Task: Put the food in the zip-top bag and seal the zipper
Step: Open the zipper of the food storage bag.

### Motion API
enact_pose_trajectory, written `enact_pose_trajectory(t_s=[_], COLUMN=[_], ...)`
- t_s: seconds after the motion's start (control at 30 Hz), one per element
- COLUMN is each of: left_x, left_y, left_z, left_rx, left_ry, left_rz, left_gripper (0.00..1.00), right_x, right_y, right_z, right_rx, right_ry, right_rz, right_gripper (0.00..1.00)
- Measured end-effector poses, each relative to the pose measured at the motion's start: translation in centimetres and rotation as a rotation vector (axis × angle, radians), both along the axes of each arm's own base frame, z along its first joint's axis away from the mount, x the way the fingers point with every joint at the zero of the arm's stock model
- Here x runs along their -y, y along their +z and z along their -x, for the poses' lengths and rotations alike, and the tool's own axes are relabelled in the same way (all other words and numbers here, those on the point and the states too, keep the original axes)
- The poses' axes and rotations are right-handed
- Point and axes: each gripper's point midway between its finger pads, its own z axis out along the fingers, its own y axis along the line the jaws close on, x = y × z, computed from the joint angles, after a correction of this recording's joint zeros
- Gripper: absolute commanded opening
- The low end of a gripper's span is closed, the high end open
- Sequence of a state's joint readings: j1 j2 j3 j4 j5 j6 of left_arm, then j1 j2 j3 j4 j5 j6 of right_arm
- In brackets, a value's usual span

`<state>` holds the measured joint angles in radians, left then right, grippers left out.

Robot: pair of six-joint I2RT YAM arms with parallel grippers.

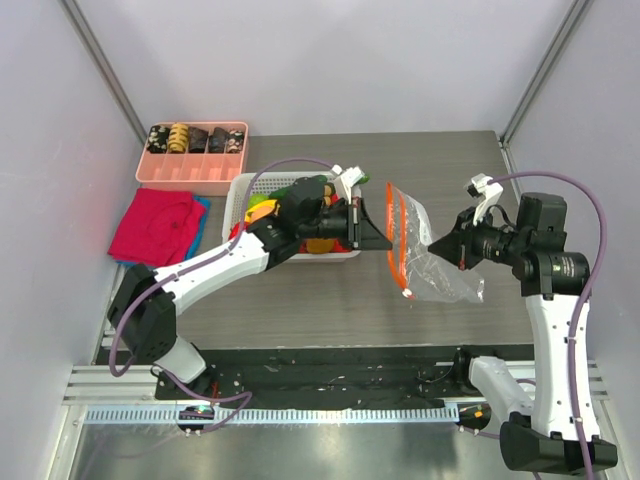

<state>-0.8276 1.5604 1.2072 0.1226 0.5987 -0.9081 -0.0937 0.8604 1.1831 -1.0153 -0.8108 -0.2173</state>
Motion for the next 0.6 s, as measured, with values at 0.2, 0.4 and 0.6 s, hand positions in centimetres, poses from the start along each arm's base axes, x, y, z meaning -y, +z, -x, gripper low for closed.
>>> enact_pose_trajectory(t_s=[0.2,0.4,0.6], left_x=[-0.3,-0.2,1.0], left_y=[0.5,1.5,3.5], left_z=[-0.2,-1.0,-1.0], left_rx=[0.008,0.018,0.071], left_ry=[0.012,0.06,0.061], left_rz=[0.008,-0.017,-0.008], left_gripper=[0.0,0.0,0.0], right_x=[-0.1,1.0,0.5], right_y=[-1.0,-1.7,3.2], right_z=[-0.7,-2.8,-2.1], right_rx=[-0.065,-0.169,-0.057], right_ry=[-0.008,-0.071,-0.06], right_rz=[-0.026,0.008,-0.02], right_gripper=[0.78,0.84,0.85])
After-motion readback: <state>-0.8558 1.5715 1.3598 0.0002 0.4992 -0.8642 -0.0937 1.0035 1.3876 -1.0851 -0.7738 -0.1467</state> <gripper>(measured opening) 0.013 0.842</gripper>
